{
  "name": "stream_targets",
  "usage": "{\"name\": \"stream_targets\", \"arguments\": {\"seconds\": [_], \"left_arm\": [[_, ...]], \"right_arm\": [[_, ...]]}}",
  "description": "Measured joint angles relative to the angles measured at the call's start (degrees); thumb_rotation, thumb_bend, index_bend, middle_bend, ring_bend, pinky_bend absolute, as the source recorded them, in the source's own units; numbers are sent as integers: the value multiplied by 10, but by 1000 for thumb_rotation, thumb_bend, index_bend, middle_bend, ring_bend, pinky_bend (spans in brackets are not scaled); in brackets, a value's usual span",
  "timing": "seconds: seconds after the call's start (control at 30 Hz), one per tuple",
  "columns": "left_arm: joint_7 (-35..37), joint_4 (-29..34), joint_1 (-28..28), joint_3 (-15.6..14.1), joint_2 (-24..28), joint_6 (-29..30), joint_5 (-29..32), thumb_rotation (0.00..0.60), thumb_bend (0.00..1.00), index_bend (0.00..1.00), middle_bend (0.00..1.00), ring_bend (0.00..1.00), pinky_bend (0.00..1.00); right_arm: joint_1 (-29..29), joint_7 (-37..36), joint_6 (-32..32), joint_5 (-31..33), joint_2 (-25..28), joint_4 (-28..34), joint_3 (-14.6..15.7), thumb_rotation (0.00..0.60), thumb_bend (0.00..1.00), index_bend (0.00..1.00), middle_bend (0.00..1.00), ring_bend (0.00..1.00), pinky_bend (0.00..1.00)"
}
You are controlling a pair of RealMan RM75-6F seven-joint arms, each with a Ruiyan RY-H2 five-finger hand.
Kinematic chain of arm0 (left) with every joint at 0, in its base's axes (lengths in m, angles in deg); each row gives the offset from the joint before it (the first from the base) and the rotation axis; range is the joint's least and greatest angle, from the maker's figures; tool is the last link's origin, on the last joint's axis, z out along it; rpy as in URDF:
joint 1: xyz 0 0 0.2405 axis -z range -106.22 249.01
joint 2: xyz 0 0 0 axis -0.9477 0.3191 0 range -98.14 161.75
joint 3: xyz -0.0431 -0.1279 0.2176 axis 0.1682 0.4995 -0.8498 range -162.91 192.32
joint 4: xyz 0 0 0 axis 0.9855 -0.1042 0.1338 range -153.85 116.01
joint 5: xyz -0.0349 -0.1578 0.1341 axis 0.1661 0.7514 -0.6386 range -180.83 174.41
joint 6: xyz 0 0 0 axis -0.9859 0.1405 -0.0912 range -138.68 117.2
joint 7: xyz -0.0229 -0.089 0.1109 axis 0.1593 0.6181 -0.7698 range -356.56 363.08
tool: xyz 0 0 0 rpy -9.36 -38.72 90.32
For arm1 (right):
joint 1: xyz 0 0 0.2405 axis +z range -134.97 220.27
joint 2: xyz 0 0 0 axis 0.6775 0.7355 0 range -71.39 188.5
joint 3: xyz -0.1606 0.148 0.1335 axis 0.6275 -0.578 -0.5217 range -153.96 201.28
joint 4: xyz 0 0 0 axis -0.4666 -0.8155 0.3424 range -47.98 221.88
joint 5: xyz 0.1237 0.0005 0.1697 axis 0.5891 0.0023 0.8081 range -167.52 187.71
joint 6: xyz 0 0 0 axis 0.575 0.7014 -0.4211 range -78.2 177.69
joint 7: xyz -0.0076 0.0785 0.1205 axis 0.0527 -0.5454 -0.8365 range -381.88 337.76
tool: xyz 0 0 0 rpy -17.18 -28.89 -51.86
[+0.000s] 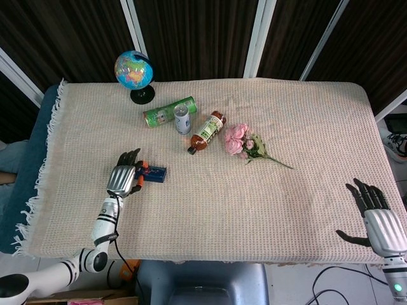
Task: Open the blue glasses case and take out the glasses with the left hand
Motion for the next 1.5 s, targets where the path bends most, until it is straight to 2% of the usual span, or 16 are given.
{"name": "stream_targets", "arguments": {"seconds": [0.3, 0.53, 0.63, 0.8, 0.9, 1.0, 1.1, 1.2, 1.33, 1.4, 1.5], "left_arm": [[-11, 13, 6, 3, 4, 1, 8, 600, 601, 505, 28, 0, 0], [-13, -13, 21, 14, -8, -12, 22, 600, 582, 478, 27, 0, 0], [-12, -34, 34, 22, -20, -17, 26, 600, 539, 405, 22, 0, 0], [-18, -78, 57, 35, -41, -32, 39, 600, 446, 177, 4, 0, 0], [-35, -104, 72, 44, -55, -47, 58, 600, 422, 93, 0, 0, 0], [-38, -109, 79, 49, -60, -44, 61, 600, 409, 71, 0, 0, 0], [-32, -99, 79, 51, -55, -29, 54, 600, 402, 100, 0, 0, 0], [-31, -75, 75, 52, -44, -15, 49, 600, 411, 227, 0, 0, 0], [-32, -27, 61, 48, -17, -2, 45, 600, 490, 401, 27, 0, 0], [-35, 5, 50, 42, 4, 2, 44, 600, 544, 430, 33, 0, 0], [-44, 50, 33, 30, 40, 1, 48, 600, 585, 391, 19, 0, 0]], "right_arm": [[0, -4, 1, 0, 1, -1, -1, 600, 64, 0, 0, 0, 0], [-4, -13, 8, -1, 4, 0, -1, 600, 64, 0, 0, 0, 0], [-4, -18, 9, 0, 6, -1, -2, 600, 64, 0, 0, 0, 0], [-4, -23, 8, 0, 9, -1, -2, 600, 64, 0, 0, 0, 0], [-5, -26, 9, 0, 10, -2, -2, 600, 64, 0, 0, 0, 0], [-6, -28, 10, -2, 11, -2, -2, 600, 64, 0, 0, 0, 0], [-6, -29, 10, -4, 12, -2, 0, 600, 64, 0, 0, 0, 0], [-7, -27, 11, -7, 12, -1, 1, 600, 64, 0, 0, 0, 0], [-7, -27, 12, -12, 12, -1, 3, 600, 64, 0, 0, 0, 0], [-7, -28, 13, -13, 12, 0, 3, 600, 64, 0, 0, 0, 0], [-7, -29, 14, -16, 12, 0, 4, 600, 64, 0, 0, 0, 0]]}}
